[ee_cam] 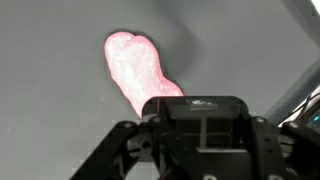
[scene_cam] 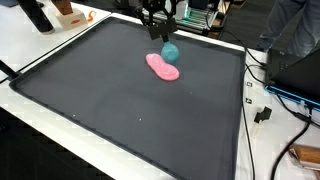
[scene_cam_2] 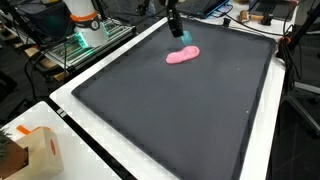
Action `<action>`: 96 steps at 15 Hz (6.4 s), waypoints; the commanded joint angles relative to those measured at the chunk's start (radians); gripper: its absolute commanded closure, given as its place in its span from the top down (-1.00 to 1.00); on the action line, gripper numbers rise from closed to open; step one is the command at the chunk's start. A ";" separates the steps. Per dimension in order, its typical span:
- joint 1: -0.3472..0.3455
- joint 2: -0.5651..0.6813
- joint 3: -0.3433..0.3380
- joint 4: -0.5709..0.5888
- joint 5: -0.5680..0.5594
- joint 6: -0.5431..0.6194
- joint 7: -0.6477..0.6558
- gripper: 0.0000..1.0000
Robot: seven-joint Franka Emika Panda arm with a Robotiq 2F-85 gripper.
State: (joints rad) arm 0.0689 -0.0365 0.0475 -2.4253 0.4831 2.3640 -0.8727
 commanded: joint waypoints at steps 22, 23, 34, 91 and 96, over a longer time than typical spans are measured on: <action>-0.057 0.101 -0.021 -0.059 0.444 0.129 -0.628 -0.30; -0.057 0.109 -0.019 -0.058 0.461 0.136 -0.641 -0.30; -0.067 0.192 -0.018 -0.049 0.495 0.156 -0.684 -0.30; -0.022 -0.051 0.006 -0.036 -0.069 -0.051 -0.046 -0.30; -0.001 -0.096 0.009 -0.013 -0.109 -0.096 0.042 -0.30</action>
State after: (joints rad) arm 0.0506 -0.0858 0.0585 -2.4408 0.4159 2.3119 -0.9016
